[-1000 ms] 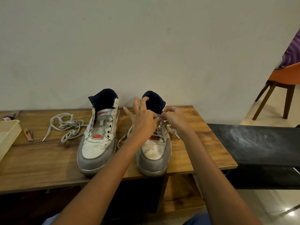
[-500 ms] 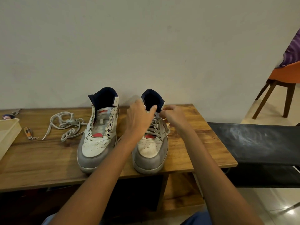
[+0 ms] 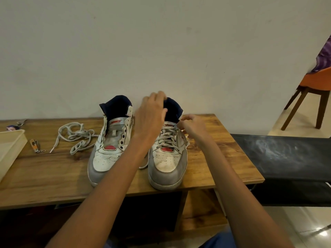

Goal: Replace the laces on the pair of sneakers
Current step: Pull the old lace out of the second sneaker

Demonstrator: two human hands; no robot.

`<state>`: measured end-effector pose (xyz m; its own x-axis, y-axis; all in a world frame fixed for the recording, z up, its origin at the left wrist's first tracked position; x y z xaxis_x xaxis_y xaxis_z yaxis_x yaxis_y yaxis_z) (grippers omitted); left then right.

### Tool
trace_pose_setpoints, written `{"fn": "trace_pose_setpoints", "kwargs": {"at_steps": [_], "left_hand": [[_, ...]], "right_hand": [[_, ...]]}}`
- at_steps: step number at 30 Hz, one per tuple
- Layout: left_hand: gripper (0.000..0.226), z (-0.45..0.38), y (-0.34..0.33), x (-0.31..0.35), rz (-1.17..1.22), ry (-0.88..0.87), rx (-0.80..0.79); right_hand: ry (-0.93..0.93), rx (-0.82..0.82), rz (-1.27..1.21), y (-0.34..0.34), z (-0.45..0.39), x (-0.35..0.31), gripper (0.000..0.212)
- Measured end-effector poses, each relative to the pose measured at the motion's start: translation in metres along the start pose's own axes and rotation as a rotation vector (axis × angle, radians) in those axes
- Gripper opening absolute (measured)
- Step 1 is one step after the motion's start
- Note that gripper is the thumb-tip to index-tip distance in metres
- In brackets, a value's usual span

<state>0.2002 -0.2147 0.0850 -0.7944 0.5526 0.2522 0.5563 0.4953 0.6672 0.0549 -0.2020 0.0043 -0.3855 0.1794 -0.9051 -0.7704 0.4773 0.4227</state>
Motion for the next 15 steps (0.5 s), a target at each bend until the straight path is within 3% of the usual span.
{"fn": "trace_pose_setpoints", "kwargs": {"at_steps": [3, 6, 9, 11, 13, 15], "left_hand": [[0.025, 0.015, -0.038, 0.020, 0.020, -0.120, -0.252], [0.024, 0.027, -0.065, 0.006, 0.002, -0.024, -0.383], [0.017, 0.021, -0.043, -0.004, 0.307, 0.109, -0.112], [0.024, 0.013, -0.015, -0.028, 0.607, 0.394, 0.163], [0.030, 0.009, -0.002, -0.059, 1.106, 0.774, 0.373], [0.031, 0.008, -0.006, -0.074, 1.436, 0.960, 0.388]], "right_hand": [[0.002, 0.005, -0.010, 0.001, 0.001, -0.001, 0.013], [0.011, 0.006, -0.005, 0.002, 0.003, -0.001, 0.021], [-0.005, -0.017, -0.028, 0.004, 0.001, 0.001, 0.017], [-0.022, -0.049, -0.062, 0.005, -0.001, 0.002, 0.014], [-0.020, -0.056, -0.066, 0.004, -0.002, 0.002, 0.014], [-0.006, -0.035, -0.047, 0.004, -0.003, 0.002, 0.015]]}}
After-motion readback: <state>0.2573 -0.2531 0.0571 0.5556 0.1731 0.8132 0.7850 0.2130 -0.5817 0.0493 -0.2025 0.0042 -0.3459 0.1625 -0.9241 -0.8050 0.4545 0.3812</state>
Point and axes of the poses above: each hand's wrist, its own z-axis away from the middle knuckle, its own y-axis out of the back of the hand, x = y × z, the point moved 8 cm from there along -z, towards the middle knuckle, and after that the axes turned 4 degrees about x, right-handed, at the moved point
